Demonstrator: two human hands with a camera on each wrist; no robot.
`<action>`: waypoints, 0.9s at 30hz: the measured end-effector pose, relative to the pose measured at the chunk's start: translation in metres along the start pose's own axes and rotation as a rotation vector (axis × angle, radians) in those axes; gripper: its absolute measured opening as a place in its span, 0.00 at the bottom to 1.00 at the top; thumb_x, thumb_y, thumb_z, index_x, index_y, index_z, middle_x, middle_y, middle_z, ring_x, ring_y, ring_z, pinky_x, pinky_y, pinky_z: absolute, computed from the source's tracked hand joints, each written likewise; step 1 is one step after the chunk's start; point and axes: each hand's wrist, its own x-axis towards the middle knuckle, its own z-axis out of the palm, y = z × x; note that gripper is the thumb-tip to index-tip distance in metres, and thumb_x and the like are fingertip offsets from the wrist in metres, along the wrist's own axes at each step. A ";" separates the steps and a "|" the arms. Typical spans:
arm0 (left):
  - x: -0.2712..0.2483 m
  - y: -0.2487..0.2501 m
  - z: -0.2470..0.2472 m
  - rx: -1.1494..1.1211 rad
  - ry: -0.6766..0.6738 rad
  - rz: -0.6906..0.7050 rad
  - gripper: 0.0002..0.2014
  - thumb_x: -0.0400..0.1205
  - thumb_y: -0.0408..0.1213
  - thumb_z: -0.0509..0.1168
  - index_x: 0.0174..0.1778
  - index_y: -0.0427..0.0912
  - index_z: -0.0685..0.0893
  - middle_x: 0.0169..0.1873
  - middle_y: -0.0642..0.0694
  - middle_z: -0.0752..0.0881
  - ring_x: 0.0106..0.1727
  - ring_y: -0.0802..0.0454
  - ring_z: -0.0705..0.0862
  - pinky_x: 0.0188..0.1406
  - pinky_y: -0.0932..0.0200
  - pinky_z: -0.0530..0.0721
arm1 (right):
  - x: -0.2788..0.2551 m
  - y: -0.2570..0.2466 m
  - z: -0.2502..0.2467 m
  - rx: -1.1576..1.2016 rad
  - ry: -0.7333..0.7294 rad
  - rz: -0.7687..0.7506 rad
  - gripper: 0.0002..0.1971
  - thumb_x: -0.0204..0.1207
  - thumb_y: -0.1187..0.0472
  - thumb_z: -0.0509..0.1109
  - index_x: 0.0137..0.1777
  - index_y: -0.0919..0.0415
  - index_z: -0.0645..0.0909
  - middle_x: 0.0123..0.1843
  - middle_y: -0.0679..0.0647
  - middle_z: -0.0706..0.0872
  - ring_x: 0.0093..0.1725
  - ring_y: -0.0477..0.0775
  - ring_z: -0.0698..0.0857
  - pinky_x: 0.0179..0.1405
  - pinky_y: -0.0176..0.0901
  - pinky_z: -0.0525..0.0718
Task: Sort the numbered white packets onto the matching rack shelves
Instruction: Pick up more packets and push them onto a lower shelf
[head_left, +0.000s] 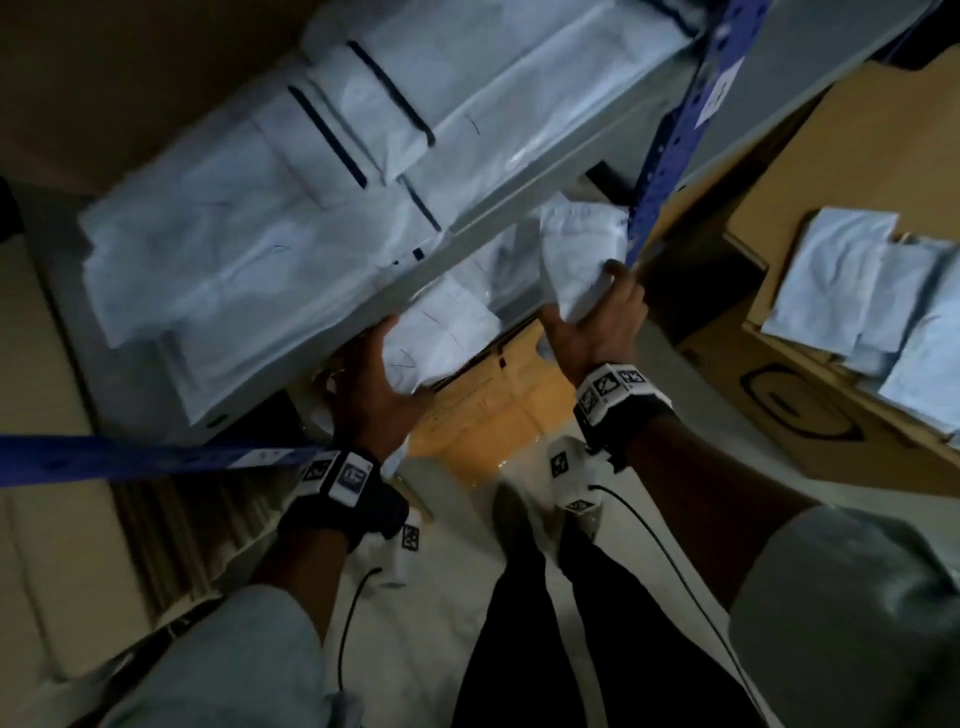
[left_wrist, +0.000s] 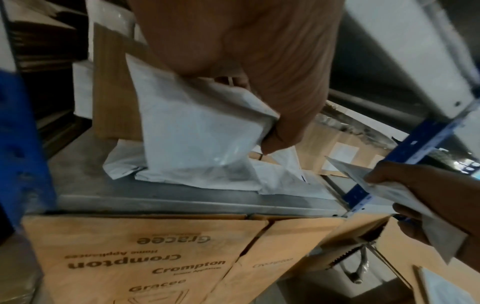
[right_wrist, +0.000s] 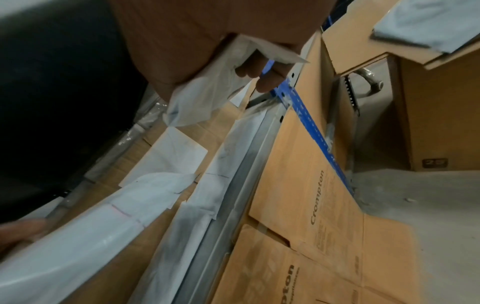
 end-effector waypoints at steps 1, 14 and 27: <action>0.009 -0.006 0.007 0.022 0.019 -0.020 0.47 0.62 0.49 0.74 0.81 0.62 0.67 0.79 0.50 0.73 0.79 0.43 0.69 0.79 0.35 0.63 | 0.007 0.006 0.012 0.014 0.018 0.000 0.46 0.61 0.39 0.72 0.76 0.66 0.71 0.67 0.65 0.76 0.66 0.69 0.75 0.67 0.57 0.74; 0.055 -0.083 0.061 0.177 0.096 0.013 0.42 0.62 0.40 0.62 0.78 0.61 0.74 0.84 0.47 0.58 0.85 0.43 0.56 0.83 0.38 0.54 | 0.041 0.023 0.131 0.283 0.048 0.133 0.41 0.79 0.54 0.78 0.84 0.69 0.61 0.79 0.65 0.64 0.74 0.56 0.69 0.65 0.20 0.60; 0.055 -0.094 0.100 0.363 0.103 -0.034 0.27 0.91 0.50 0.46 0.88 0.63 0.49 0.89 0.47 0.49 0.88 0.45 0.47 0.81 0.26 0.46 | 0.054 0.048 0.122 -0.116 -0.242 -0.160 0.32 0.80 0.44 0.73 0.81 0.49 0.68 0.70 0.58 0.74 0.65 0.57 0.76 0.57 0.43 0.81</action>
